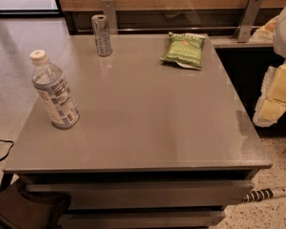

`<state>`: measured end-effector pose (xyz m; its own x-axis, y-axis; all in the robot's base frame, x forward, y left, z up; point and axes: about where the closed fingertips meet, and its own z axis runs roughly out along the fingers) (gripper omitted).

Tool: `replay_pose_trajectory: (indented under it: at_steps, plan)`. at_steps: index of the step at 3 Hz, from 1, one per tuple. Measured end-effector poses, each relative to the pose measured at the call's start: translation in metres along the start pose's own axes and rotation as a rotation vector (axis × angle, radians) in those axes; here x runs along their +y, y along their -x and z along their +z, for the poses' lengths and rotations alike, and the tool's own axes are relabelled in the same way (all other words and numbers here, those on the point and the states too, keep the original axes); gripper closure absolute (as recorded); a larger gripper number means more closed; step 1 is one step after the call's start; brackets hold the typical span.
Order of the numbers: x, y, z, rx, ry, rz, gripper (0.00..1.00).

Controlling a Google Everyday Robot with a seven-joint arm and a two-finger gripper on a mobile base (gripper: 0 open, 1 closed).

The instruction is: Pick green jalapeno chip bag

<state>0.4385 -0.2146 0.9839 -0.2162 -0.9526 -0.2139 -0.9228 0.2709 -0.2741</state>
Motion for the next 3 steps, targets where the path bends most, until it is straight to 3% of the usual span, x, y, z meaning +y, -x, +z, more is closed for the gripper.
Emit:
replay_pose_trajectory:
  at_steps: [1,2,3]
  plan:
    - [-0.004,0.000,0.000,-0.009,-0.001,0.006,0.00]
    - [-0.024,-0.001,0.003,-0.057,-0.005,0.036,0.00]
    - [-0.095,0.010,0.028,-0.064,-0.087,0.168,0.00]
